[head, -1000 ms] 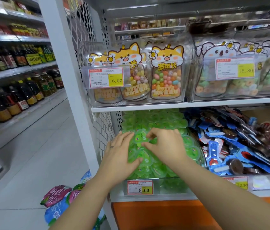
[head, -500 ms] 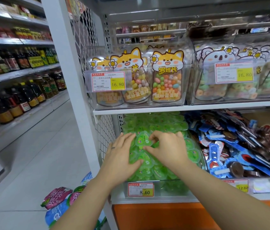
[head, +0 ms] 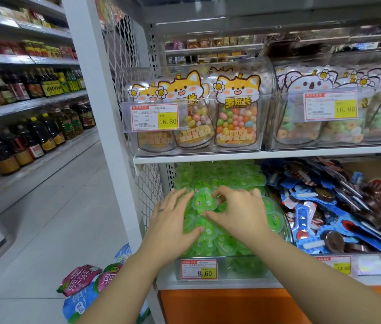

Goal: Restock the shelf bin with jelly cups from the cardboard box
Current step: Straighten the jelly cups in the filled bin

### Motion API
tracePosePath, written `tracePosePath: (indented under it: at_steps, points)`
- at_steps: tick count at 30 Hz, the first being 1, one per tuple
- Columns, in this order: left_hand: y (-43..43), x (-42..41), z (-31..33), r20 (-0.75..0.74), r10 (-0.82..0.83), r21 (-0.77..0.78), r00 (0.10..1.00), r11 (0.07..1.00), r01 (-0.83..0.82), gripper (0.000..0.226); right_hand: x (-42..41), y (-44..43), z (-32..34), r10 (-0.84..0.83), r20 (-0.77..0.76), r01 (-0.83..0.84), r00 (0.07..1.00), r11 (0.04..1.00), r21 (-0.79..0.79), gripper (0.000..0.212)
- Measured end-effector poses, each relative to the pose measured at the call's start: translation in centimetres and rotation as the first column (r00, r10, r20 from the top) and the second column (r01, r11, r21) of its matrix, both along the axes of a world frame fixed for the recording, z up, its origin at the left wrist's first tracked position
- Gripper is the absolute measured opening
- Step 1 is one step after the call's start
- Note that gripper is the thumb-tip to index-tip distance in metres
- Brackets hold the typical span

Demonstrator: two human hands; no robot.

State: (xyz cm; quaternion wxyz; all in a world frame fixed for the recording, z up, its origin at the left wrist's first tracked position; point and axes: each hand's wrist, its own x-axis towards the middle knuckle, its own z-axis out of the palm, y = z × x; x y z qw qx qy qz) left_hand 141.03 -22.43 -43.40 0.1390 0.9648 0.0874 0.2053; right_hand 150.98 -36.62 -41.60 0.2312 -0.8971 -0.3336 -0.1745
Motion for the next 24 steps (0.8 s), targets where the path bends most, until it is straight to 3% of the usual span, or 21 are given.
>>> tracePosePath:
  at_steps: [4, 9, 12, 16, 20, 24]
  points:
    - [-0.1, -0.1, 0.1, 0.001, 0.006, 0.004, 1.0, 1.0, -0.006, 0.077, 0.0, -0.7, 0.3, -0.011, 0.019, 0.011, 1.0, 1.0, 0.027, 0.048]
    - [-0.4, -0.3, -0.2, 0.116, -0.015, 0.023, 0.993, 1.0, 0.012, 0.065, -0.3, -2.8, 0.6, -0.029, 0.079, 0.02, 0.996, 0.993, 0.114, 0.032]
    - [-0.9, -0.6, -1.0, 0.234, -0.066, 0.125, 0.97, 0.991, 0.038, 0.05, -0.5, -5.0, -0.4, -0.03, 0.124, 0.008, 0.992, 0.985, 0.172, 0.021]
    - [-2.6, -1.3, -2.6, 0.303, -0.238, 0.282, 0.923, 0.947, 0.152, 0.032, -1.6, -7.9, -3.5, 0.028, 0.262, -0.065, 0.965, 0.989, 0.13, 0.032]
    - [-4.3, -1.4, -4.5, 0.257, -0.312, 0.356, 0.915, 0.911, 0.21, 0.036, -2.0, -8.8, -6.3, 0.12, 0.344, -0.132, 0.931, 0.991, 0.01, 0.04]
    - [-5.4, -1.4, -5.7, 0.113, -0.245, 0.371, 0.963, 0.91, 0.188, 0.05, -1.8, -8.5, -7.6, 0.105, 0.36, -0.088, 0.927, 0.994, -0.062, 0.042]
